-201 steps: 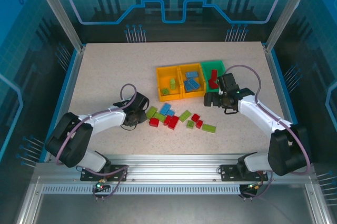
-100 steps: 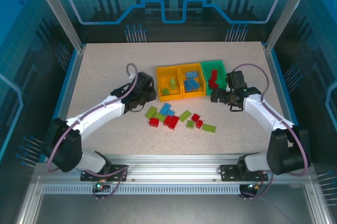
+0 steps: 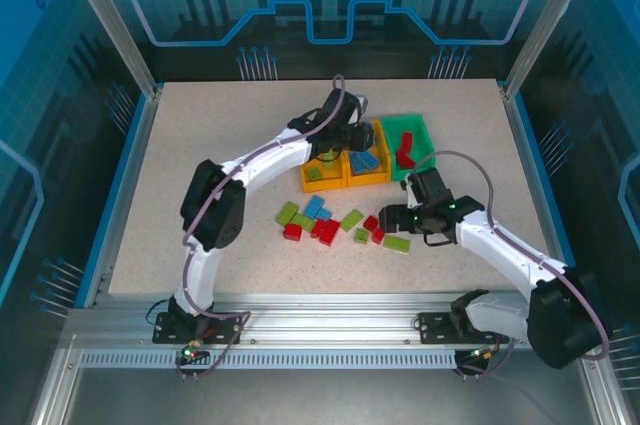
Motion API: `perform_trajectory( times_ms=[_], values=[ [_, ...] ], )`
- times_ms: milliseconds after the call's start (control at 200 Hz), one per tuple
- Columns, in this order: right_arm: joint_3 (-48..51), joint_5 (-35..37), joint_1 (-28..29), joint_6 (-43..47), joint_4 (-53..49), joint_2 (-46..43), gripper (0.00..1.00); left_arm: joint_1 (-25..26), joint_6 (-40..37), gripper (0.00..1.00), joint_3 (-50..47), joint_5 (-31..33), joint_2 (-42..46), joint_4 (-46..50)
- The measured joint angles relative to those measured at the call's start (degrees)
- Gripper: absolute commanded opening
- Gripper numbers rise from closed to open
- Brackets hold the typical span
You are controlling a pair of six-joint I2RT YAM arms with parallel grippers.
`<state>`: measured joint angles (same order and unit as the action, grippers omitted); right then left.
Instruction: Sort the legos into containers by color
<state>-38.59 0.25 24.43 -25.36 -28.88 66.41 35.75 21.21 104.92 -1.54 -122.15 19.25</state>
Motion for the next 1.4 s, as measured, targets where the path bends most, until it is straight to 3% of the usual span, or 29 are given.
perform_trajectory(
  times_ms=[175,505,685,840,1161,1396],
  values=[
    [2.8,-2.2,1.4,2.4,1.1,-1.4,0.77,-0.2,-0.2,0.31,8.6,-0.4,-6.8,4.0],
    [2.8,-2.1,3.0,0.4,1.1,2.6,0.79,-0.9,2.4,0.64,10.4,-0.9,-9.0,7.1],
    [0.0,-2.2,5.8,-5.6,0.8,8.2,0.80,-0.9,2.7,0.79,5.8,-0.5,-6.6,6.0],
    [-2.9,-0.8,8.9,-9.2,-0.5,10.3,0.78,-0.9,2.9,0.85,-3.0,0.4,-0.2,3.7],
    [-4.1,2.2,9.0,-11.5,-1.9,14.5,0.55,-0.9,2.8,0.90,-19.6,3.7,15.5,-1.5],
    [-5.2,3.0,9.0,-11.3,-2.2,15.2,0.38,-0.9,2.9,0.91,-28.8,6.3,21.9,-2.9]
  ],
)
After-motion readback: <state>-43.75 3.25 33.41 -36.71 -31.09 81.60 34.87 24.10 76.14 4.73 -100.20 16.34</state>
